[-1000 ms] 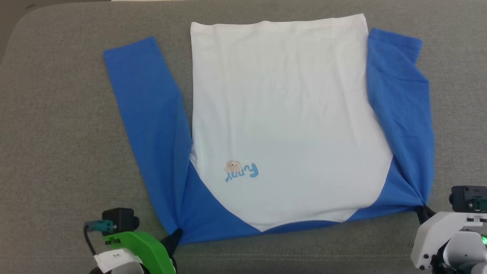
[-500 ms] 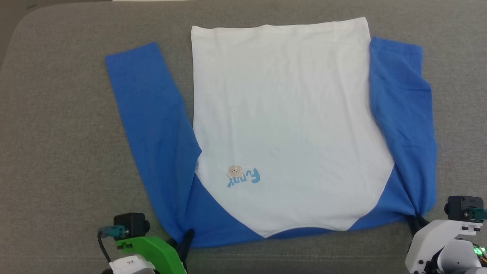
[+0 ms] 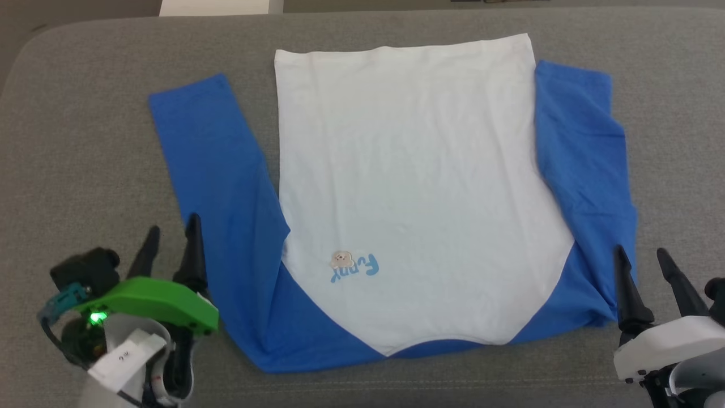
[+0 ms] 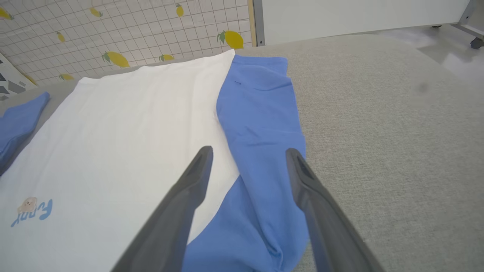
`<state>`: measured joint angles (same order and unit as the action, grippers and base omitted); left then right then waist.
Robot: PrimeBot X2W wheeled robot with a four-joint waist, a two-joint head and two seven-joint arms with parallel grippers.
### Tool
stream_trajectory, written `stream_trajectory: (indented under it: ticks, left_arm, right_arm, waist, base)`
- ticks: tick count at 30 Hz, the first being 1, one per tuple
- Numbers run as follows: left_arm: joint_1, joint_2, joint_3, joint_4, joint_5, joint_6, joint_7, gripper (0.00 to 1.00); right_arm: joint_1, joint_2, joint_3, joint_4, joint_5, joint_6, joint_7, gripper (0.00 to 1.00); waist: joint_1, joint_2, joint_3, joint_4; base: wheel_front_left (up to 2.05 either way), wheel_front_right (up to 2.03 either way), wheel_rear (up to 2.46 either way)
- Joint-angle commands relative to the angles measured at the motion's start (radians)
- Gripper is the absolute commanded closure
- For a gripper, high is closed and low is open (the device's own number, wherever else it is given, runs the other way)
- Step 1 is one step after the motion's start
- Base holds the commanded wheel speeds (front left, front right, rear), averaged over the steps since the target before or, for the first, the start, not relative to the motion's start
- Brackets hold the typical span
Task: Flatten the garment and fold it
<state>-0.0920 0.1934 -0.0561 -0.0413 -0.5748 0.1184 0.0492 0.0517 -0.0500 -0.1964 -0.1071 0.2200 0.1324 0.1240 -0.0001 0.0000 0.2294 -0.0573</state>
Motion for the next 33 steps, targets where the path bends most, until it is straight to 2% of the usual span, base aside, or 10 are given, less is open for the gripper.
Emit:
stream_trajectory:
  ticks: [1, 9, 16, 25, 33]
  left_arm:
    - [-0.051, 0.013, 0.008, 0.026, 0.021, 0.012, -0.018, 0.00]
    - [-0.374, 0.091, 0.036, 0.268, 0.084, 0.039, -0.026, 0.00]
    - [-0.604, 0.218, 0.059, 0.454, 0.139, 0.078, 0.045, 0.00]
    - [-0.733, 0.335, 0.030, 0.556, 0.190, 0.086, 0.184, 0.00]
    - [-0.753, 0.359, 0.006, 0.581, 0.198, 0.129, 0.361, 0.00]
  right_arm:
    - [-0.009, 0.000, 0.007, -0.013, -0.005, -0.002, -0.018, 0.00]
    - [-0.078, 0.000, 0.052, -0.070, -0.005, -0.002, -0.047, 0.00]
    - [-0.153, 0.000, 0.101, -0.116, -0.008, -0.002, -0.078, 0.00]
    - [-0.205, 0.000, 0.142, -0.132, 0.004, -0.002, -0.134, 0.00]
    - [-0.218, 0.000, 0.161, -0.123, 0.018, -0.002, -0.148, 0.00]
  waist:
    - [0.0001, 0.0000, 0.024, -0.015]
    - [0.0001, 0.0000, 0.148, -0.065]
    - [0.0001, 0.0000, 0.273, -0.147]
    - [0.0001, 0.0000, 0.375, -0.213]
    - [0.0001, 0.0000, 0.392, -0.224]
  base:
    - [0.00, 0.00, 0.00]
    - [0.00, 0.00, 0.00]
    - [0.00, 0.00, 0.00]
    - [0.00, 0.00, 0.00]
    - [0.00, 0.00, 0.00]
